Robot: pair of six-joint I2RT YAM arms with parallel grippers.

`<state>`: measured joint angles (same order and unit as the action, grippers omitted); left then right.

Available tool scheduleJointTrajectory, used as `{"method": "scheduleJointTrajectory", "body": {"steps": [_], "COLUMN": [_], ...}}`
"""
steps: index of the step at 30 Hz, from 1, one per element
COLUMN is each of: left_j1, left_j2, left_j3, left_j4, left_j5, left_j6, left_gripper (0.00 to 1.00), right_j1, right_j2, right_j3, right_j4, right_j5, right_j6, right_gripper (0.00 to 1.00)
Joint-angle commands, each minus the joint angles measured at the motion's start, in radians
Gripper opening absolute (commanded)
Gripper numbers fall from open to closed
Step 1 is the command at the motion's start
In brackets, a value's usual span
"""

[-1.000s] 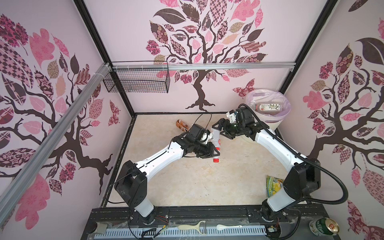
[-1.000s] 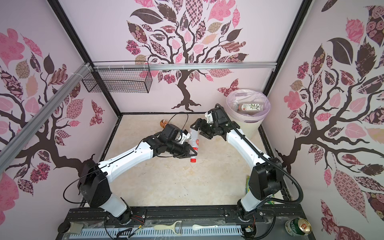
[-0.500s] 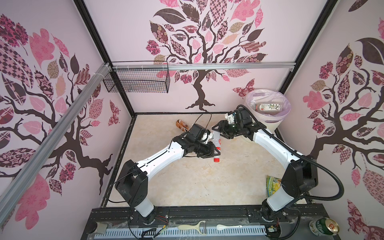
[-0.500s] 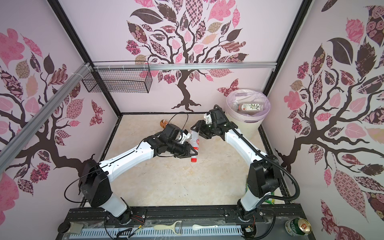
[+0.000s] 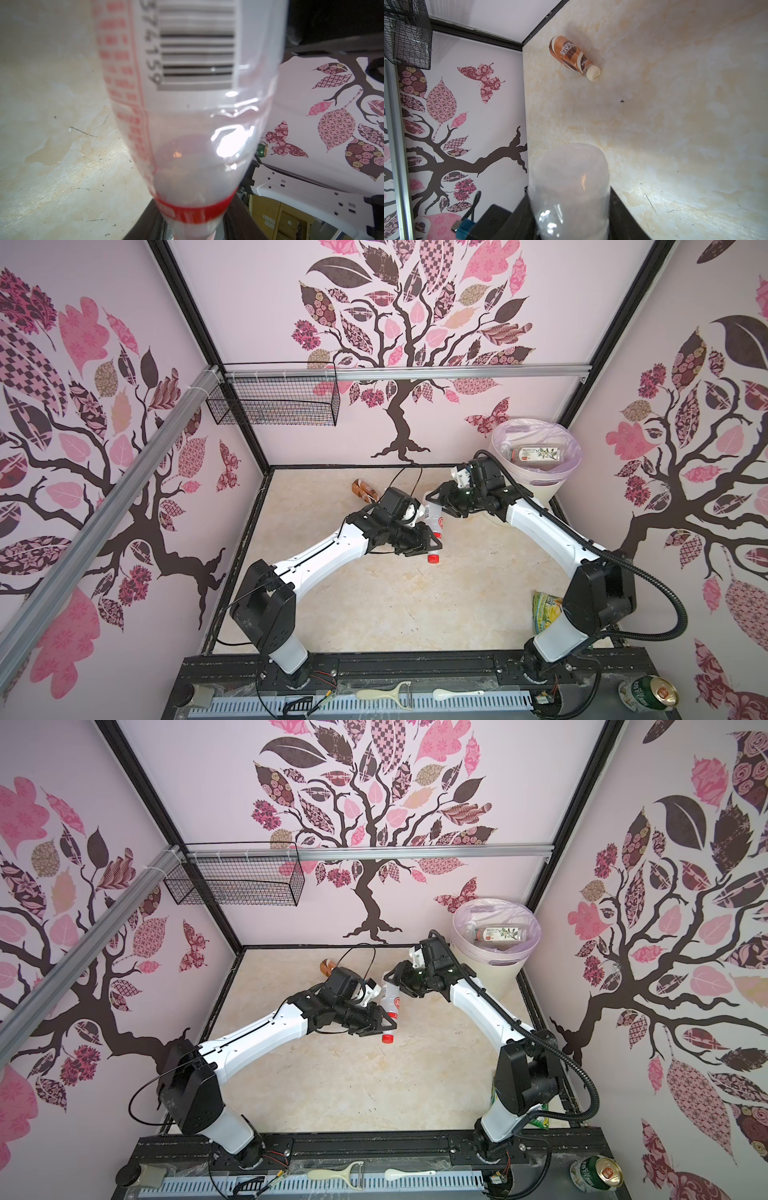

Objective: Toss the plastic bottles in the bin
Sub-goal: 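Carry the red-capped bottle toward the bin with right gripper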

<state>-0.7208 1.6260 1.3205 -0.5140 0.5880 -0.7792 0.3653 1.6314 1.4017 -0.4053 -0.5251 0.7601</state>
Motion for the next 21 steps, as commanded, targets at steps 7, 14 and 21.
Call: {"method": "scheduleJointTrajectory", "body": {"steps": [7,14,21], "left_j1": [0.042,0.094,0.117], "left_j2": [-0.042,-0.071,-0.104], "left_j3": [-0.016,-0.002,0.108], "left_j4": [0.036,0.048,0.022], "left_j5": [-0.020,-0.014,-0.039], "left_j6": [-0.004,-0.019,-0.031], "left_gripper": [0.58,0.78,0.98], "right_j1": [0.004,-0.022,-0.087], "right_j2": [0.033,0.025,0.027], "right_j3": [0.090,0.134,0.284], "right_j4": [-0.080,-0.115,-0.193], "right_j5": [0.042,0.078,0.166], "right_j6": [-0.048,-0.072,-0.115], "right_gripper": [0.46,0.46,0.46]}}
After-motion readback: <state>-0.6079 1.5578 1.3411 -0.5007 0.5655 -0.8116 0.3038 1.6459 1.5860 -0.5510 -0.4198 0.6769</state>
